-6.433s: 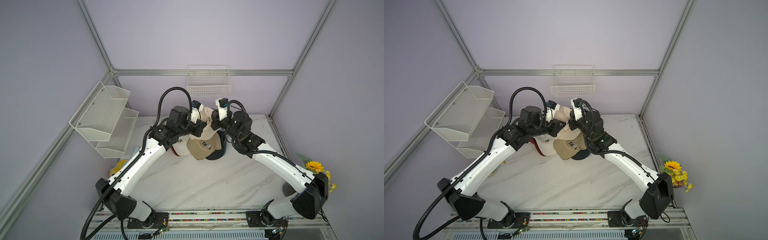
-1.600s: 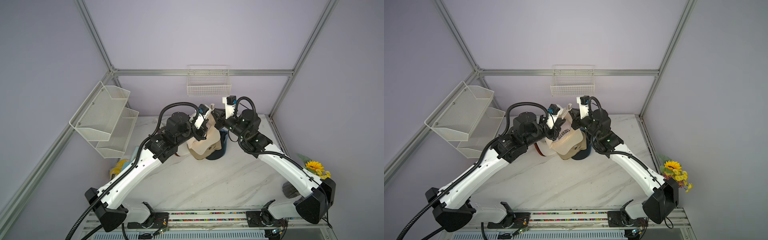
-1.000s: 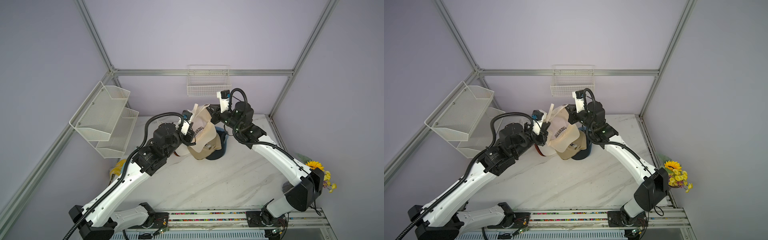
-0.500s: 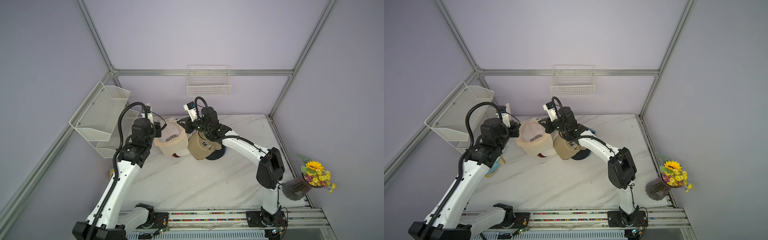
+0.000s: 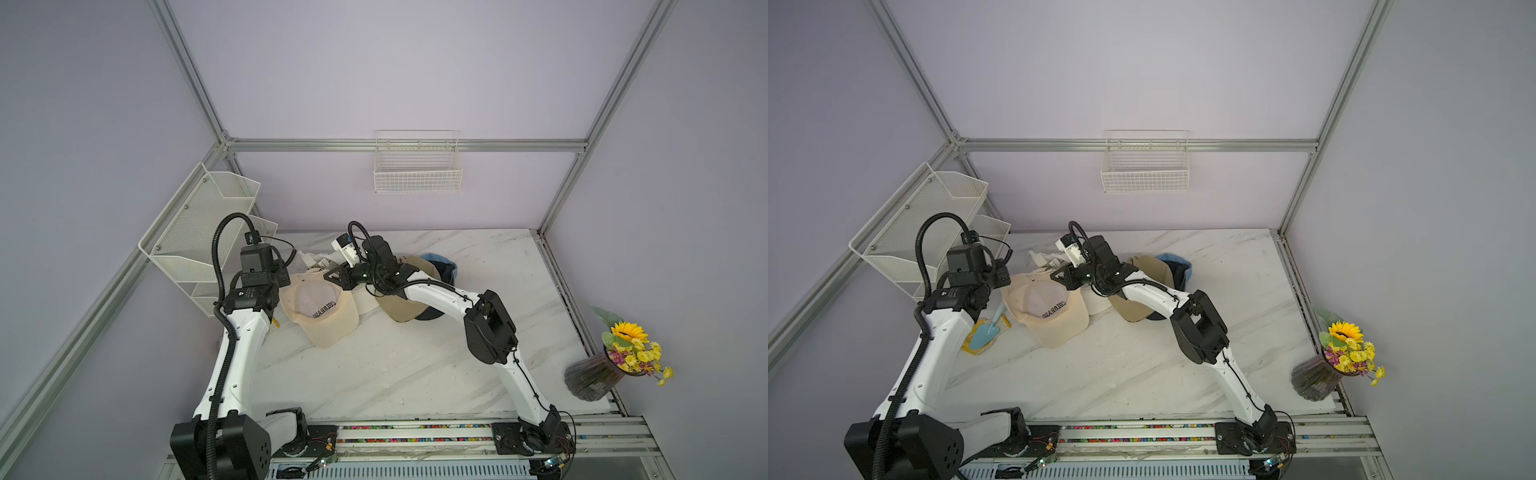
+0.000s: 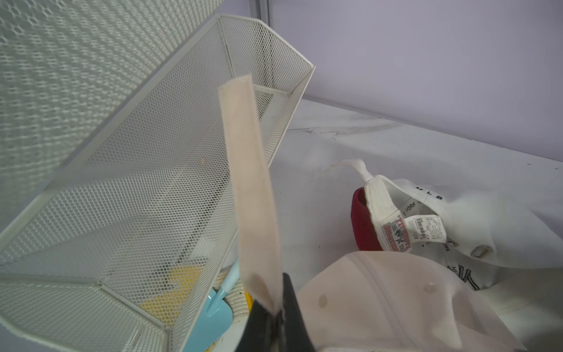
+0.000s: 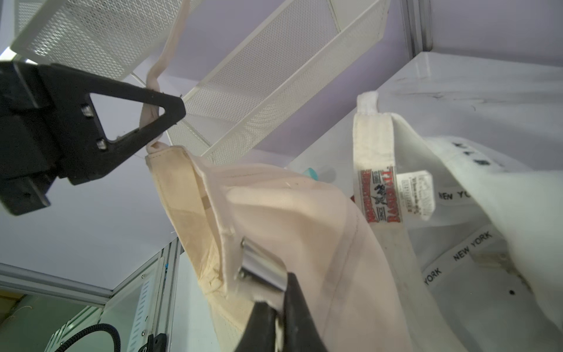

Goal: Open the adjustable buckle of the baseball cap
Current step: Place the baseball cap at the center of the board.

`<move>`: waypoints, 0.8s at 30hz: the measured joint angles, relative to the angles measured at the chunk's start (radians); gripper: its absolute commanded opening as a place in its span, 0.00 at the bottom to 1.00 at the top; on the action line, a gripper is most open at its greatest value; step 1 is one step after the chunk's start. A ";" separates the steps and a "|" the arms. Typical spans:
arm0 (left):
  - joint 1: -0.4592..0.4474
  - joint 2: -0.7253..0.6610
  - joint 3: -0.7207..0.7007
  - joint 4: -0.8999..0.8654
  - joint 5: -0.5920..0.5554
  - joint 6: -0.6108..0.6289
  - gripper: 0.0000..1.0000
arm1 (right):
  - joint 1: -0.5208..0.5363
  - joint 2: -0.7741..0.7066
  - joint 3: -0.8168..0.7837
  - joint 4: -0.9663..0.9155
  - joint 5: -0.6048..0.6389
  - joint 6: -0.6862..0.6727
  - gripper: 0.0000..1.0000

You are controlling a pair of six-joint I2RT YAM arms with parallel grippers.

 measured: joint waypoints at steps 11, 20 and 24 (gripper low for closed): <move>0.041 0.123 0.035 -0.004 -0.076 -0.011 1.00 | -0.035 -0.108 -0.064 -0.145 0.177 -0.144 0.57; 0.023 0.101 0.093 0.006 0.041 -0.037 1.00 | -0.130 -0.328 -0.201 -0.187 0.340 -0.180 0.39; -0.042 0.046 0.121 0.011 0.079 -0.045 1.00 | -0.250 -0.257 -0.191 -0.217 0.363 -0.158 0.26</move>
